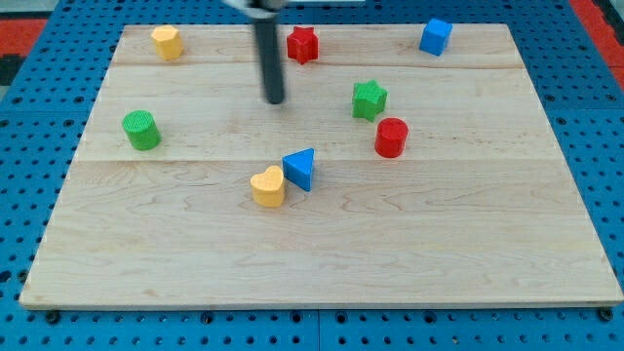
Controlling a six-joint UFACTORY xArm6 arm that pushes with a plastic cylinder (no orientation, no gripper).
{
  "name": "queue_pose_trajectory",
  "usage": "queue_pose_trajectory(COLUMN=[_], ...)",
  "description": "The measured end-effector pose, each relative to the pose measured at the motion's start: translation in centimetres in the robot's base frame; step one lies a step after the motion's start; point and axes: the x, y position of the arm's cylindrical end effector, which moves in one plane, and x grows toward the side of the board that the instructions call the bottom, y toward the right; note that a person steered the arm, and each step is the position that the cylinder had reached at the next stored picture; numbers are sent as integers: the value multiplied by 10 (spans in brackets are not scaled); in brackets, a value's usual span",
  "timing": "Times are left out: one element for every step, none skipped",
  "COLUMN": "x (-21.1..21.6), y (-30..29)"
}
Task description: Slide the green star vertically below the cube
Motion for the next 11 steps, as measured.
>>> queue_pose_trajectory(x=[0, 7, 33, 40, 40, 40, 40, 40, 40, 40, 40], y=[102, 131, 158, 157, 157, 157, 157, 156, 156, 156, 154])
